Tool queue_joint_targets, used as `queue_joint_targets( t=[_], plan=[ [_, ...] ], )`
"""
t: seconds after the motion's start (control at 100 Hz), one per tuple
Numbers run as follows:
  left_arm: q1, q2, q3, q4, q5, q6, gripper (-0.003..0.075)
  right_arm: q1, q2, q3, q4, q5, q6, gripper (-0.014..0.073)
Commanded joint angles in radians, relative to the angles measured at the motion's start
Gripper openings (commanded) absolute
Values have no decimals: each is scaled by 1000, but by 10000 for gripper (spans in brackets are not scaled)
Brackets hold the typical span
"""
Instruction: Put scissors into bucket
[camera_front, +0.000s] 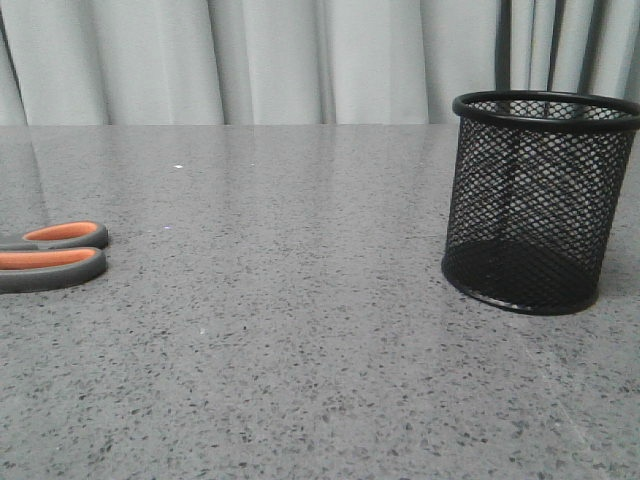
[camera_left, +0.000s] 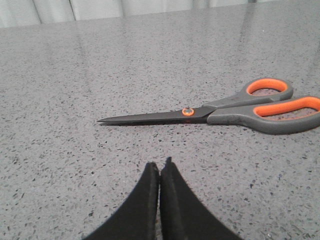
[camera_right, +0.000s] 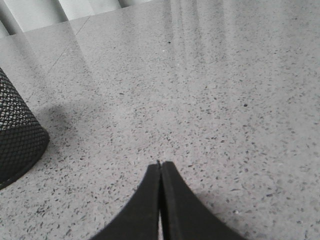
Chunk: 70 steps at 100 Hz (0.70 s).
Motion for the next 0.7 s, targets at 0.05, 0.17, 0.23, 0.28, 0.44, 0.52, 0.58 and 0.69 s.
queue_joint_targets(
  t=[0.05,0.17,0.23,0.28,0.44,0.52,0.58,0.69],
  plan=[
    [3,-25,29,-5,-72,-10,-21,-4,-25,18,0,-35,-4,-73],
    [3,-25,29,-5,-72,-10,-21,-4,-25,18,0,-35,-4,-73],
    [3,-25,29,-5,-72,-10,-21,-4,-25,18,0,-35,-4,-73],
    [3,-25,29,-5,-72,-10,-21,-4,-25,18,0,-35,-4,-73],
    [3,-25,29,-5,-72,-10,-21,-4,-25,18,0,-35,-4,-73],
    [3,-25,29,-5,-72,-10,-21,-4,-25,18,0,-35,-4,-73],
    [3,-25,29,-5,-72,-10,-21,-4,-25,18,0,-35,-4,-73],
    [3,-25,29,-5,-72,-10,-21,-4,-25,18,-11,-35,-4,-73]
  ],
)
